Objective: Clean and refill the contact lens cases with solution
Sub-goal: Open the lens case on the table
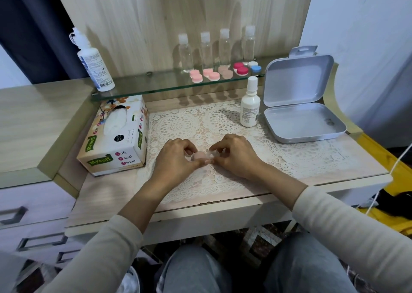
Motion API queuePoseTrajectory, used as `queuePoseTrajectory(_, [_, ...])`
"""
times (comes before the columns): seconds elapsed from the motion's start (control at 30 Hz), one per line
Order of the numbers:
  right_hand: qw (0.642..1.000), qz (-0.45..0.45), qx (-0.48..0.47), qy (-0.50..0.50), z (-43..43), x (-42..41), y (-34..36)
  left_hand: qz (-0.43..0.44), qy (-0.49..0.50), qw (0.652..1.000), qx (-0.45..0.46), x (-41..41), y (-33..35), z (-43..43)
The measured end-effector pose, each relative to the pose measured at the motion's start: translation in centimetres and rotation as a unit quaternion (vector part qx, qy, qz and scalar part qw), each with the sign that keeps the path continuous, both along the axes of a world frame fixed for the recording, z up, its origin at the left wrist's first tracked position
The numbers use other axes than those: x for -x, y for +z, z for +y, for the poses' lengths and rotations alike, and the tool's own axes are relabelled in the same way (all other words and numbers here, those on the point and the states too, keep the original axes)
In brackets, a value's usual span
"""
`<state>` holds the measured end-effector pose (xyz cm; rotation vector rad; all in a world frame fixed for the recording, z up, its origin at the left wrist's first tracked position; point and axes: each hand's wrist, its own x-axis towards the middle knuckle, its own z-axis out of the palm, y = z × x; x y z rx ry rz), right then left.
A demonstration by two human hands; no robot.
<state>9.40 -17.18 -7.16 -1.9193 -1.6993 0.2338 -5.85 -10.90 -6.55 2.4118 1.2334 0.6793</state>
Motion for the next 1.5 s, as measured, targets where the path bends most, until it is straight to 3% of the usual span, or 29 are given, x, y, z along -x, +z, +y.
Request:
queuePoseTrajectory(0.53, [1.0, 0.005, 0.006, 0.002, 0.0, 0.1, -0.1, 0.029, -0.121, 0.992, 0.021, 0.4, -0.7, 0.8])
queuePoseTrajectory(0.93, [0.998, -0.022, 0.056, 0.018, -1.6, -2.0, 1.5, -0.028, -0.079, 0.996, 0.034, 0.5, -1.4, 0.4])
queuePoseTrajectory(1.5, [0.998, -0.005, 0.017, 0.054, -0.7, -2.2, 1.8, -0.089, -0.068, 0.994, -0.002, 0.8, -2.4, -0.1])
